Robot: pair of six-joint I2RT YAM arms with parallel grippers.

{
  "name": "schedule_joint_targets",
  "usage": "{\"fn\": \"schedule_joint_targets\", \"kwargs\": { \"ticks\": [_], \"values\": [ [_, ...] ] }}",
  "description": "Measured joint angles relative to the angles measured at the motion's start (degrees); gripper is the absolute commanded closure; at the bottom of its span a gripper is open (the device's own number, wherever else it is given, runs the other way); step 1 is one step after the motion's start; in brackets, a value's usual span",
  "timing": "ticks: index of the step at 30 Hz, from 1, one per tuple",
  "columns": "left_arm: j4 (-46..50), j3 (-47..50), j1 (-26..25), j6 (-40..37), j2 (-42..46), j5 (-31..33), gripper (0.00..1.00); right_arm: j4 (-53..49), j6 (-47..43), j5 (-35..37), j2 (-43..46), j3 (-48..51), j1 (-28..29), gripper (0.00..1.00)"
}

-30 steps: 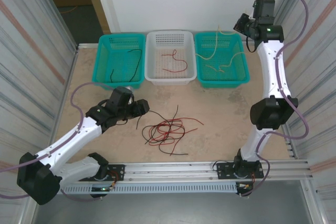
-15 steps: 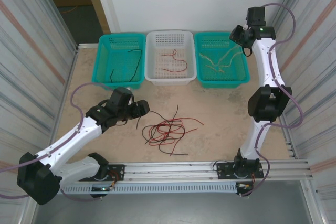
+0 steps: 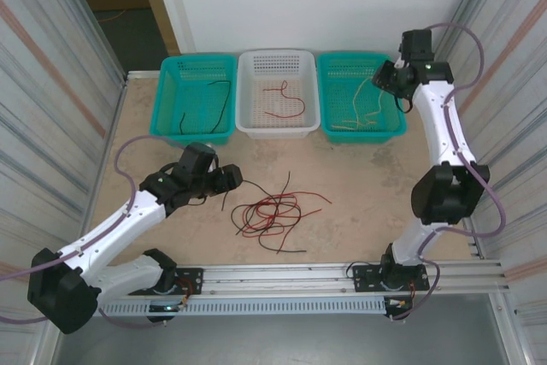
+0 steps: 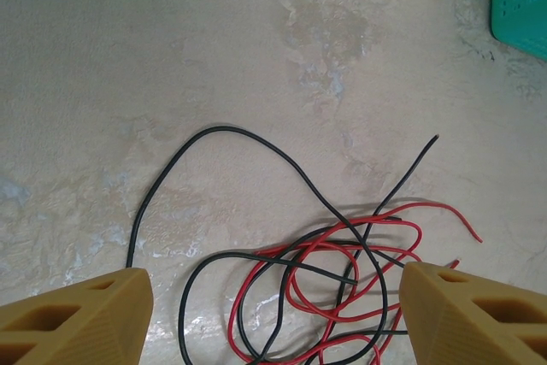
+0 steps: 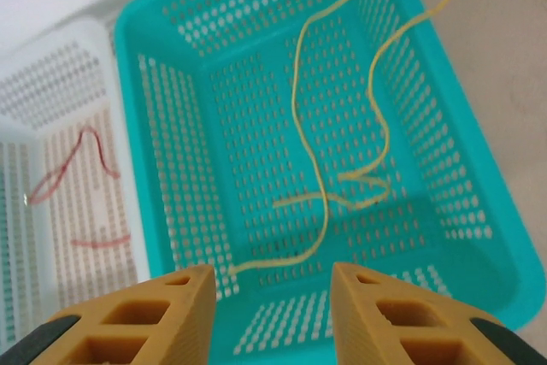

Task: Untangle the cables

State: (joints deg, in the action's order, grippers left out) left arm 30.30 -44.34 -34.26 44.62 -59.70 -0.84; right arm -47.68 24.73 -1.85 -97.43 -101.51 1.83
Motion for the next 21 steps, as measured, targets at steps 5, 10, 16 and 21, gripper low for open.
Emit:
{"fn": "schedule_joint_targets", "kwargs": {
  "ticks": [5, 10, 16, 21],
  "values": [
    [0.33, 0.57, 0.0, 0.26, 0.02, -0.48, 0.24, 1.6, -0.31, 0.55, 9.9, 14.67, 11.76, 0.47],
    [-0.35, 4.81, -0.13, 2.82, 0.0, -2.82, 0.25, 6.56, 3.13, -2.58, 15.58, 31.01, 27.02, 0.39],
    [-2.14, 9.03, -0.37, 7.82, 0.0, -5.75, 0.27, 11.93, 11.78, -6.49, 11.21, 42.1, 36.26, 0.43],
    [-3.8, 9.51, -0.37, 10.95, 0.0, -6.67, 0.27, 11.34, 14.8, -8.15, 4.81, 38.21, 41.92, 0.45]
  ]
}}
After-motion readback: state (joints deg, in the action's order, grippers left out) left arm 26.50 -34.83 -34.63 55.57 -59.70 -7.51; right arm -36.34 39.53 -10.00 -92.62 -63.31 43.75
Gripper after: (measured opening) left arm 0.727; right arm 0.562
